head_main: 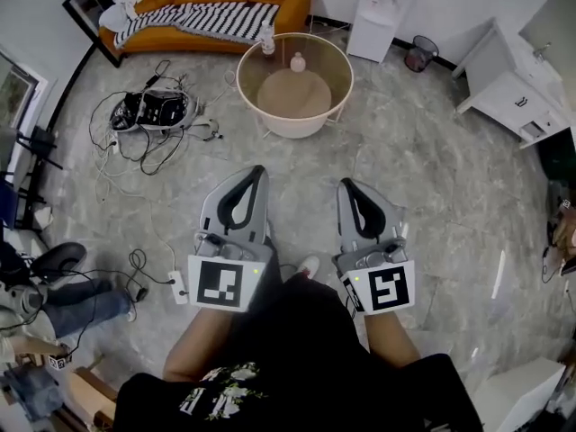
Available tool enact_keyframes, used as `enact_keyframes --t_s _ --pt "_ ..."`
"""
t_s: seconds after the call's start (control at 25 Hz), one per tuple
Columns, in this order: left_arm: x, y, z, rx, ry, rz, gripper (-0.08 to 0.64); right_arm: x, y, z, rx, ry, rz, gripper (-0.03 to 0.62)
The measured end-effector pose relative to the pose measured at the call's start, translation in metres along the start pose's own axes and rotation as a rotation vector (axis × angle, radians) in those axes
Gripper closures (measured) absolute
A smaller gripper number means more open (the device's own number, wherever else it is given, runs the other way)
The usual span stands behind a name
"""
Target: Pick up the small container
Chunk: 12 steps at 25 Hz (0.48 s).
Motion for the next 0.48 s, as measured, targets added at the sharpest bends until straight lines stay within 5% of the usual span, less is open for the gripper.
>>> enact_keyframes --t_s 0.48 --pt "-0.014 -0.062 0.037 0.068 -0.015 -0.03 0.554 -0.011 -0.067 -0.021 0.033 0.02 -0.002 0.597"
Point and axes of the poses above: the fingertips, and each gripper's own axes: y backward along the fingers, z to its left, x out of its underside, the point moved 9 cm from there along y, backward along the fingers, and after that the axes turned 7 degrees about -x, right-handed, at the moved point
